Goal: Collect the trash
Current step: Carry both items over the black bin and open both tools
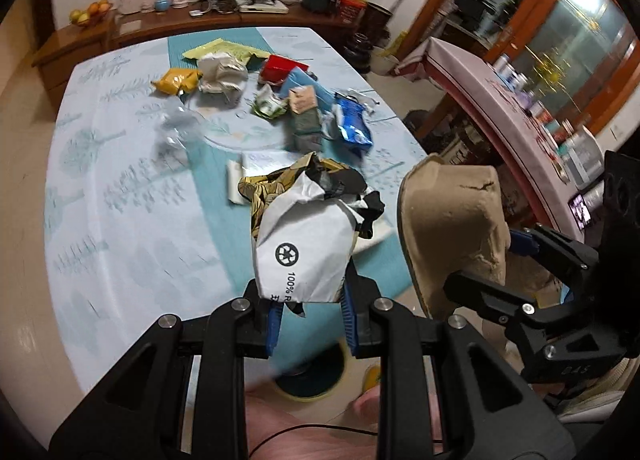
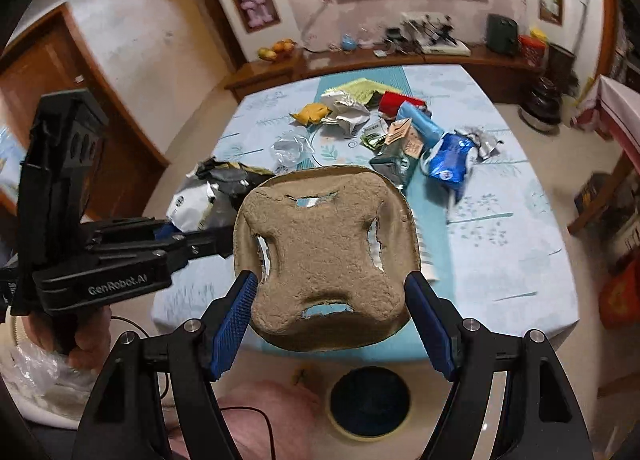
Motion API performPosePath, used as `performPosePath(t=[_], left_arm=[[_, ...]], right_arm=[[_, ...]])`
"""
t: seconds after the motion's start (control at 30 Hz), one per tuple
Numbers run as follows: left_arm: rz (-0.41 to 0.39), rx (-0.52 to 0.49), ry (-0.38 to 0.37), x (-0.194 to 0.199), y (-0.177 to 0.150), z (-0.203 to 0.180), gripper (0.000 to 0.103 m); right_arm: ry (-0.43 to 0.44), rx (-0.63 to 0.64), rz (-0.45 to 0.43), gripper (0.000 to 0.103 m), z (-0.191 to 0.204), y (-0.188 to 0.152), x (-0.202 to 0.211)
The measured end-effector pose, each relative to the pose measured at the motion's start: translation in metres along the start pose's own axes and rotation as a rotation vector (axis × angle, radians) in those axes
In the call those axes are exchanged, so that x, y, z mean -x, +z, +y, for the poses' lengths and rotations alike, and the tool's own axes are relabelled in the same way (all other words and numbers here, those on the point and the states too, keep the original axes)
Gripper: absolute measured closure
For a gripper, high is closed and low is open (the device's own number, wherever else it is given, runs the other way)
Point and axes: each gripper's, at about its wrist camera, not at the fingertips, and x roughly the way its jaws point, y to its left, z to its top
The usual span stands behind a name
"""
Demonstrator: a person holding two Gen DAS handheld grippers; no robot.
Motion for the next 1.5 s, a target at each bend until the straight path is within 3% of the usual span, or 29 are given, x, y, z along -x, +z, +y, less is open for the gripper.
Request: performPosePath(t=[0.13, 0.3, 0.47, 0.6, 0.8, 1.0, 1.27, 1.5], left_arm=[[-0.011, 0.128, 0.036, 0.000, -0.042, -0.062, 0.082], [-0.007, 0.208, 0.109, 0.000, -0.091, -0.120, 0.082], [0.056, 0.214, 0.162, -0.009, -0.132, -0.152, 0.082], [0.112, 0.193, 0.157, -0.028, -0.159, -0.156, 0.082], [0.229, 0.160, 0.159, -0.086, -0.195, -0.125, 0.082], [0.346, 0.113, 0.156, -0.164, -0.245, -0.095, 0.082], [0.400, 0.028, 0.174, -0.264, -0.291, -0.063, 0.081], [0.435, -0.012, 0.192, -0.318, -0.317, -0.044, 0.077]], right_arm=[[0.079, 0.061, 0.013, 0.028, -0.039, -0.029, 0.034], [0.174, 0.164, 0.044, 0.028, -0.068, -0.071, 0.067], [0.214, 0.167, 0.078, 0.028, -0.085, -0.115, 0.073], [0.206, 0.106, 0.117, 0.028, -0.095, -0.148, 0.055], [0.150, -0.009, 0.205, 0.028, -0.112, -0.211, -0.012], [0.090, -0.130, 0.326, 0.028, -0.139, -0.279, -0.115], [0.027, -0.151, 0.470, 0.027, -0.159, -0.358, -0.254], [0.029, -0.154, 0.534, 0.026, -0.164, -0.394, -0.348]])
